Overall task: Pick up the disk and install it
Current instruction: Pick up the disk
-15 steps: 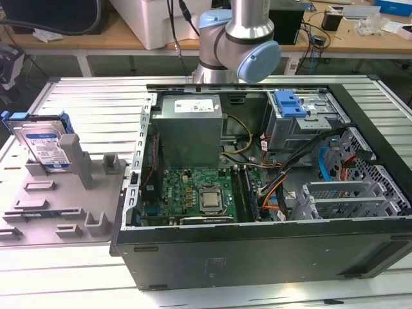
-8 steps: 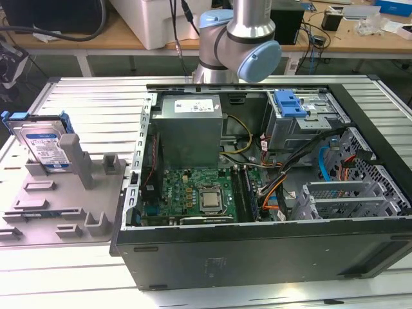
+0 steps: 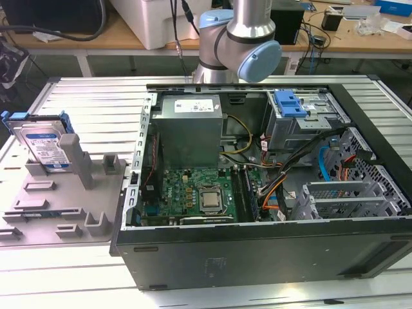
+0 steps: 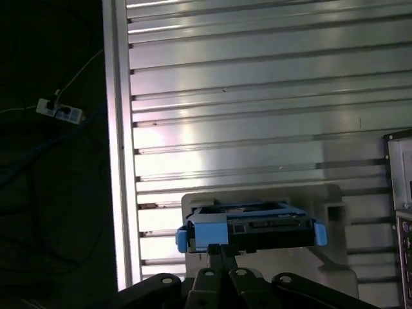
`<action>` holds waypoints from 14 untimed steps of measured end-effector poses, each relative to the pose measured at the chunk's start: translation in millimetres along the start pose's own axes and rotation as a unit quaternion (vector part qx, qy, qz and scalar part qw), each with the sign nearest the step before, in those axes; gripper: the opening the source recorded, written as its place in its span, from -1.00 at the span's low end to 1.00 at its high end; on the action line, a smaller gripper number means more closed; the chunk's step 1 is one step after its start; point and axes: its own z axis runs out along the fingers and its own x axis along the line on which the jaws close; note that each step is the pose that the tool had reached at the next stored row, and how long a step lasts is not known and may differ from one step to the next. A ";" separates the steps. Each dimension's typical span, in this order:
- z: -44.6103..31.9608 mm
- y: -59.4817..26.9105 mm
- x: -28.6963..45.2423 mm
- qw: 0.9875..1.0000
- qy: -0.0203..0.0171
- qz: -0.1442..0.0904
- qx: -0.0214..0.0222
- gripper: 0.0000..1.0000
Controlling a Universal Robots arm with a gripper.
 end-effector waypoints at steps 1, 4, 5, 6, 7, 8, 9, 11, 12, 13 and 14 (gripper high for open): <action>0.1 0.1 0.0 1.000 0.001 -0.017 0.001 -0.79; 0.1 0.5 -0.1 0.999 0.002 -0.036 0.003 -0.79; 0.1 0.6 -0.4 0.999 0.002 -0.036 0.003 -0.79; 0.1 0.8 -0.6 0.999 0.002 -0.038 0.003 -0.79; 0.2 1.2 -0.7 0.999 0.002 -0.048 0.004 -0.79; 0.2 1.6 -0.6 0.998 0.003 -0.058 0.005 -0.79; 0.2 1.8 -0.6 0.998 0.003 -0.065 0.005 -0.79; 0.3 2.3 -0.6 0.997 0.004 -0.083 0.007 -0.79; 0.5 2.9 -0.5 0.995 0.005 -0.099 0.008 -0.79; 0.5 3.3 -0.5 0.994 0.005 -0.106 0.009 -0.79; 0.6 3.9 -0.5 0.994 0.006 -0.111 0.009 -0.79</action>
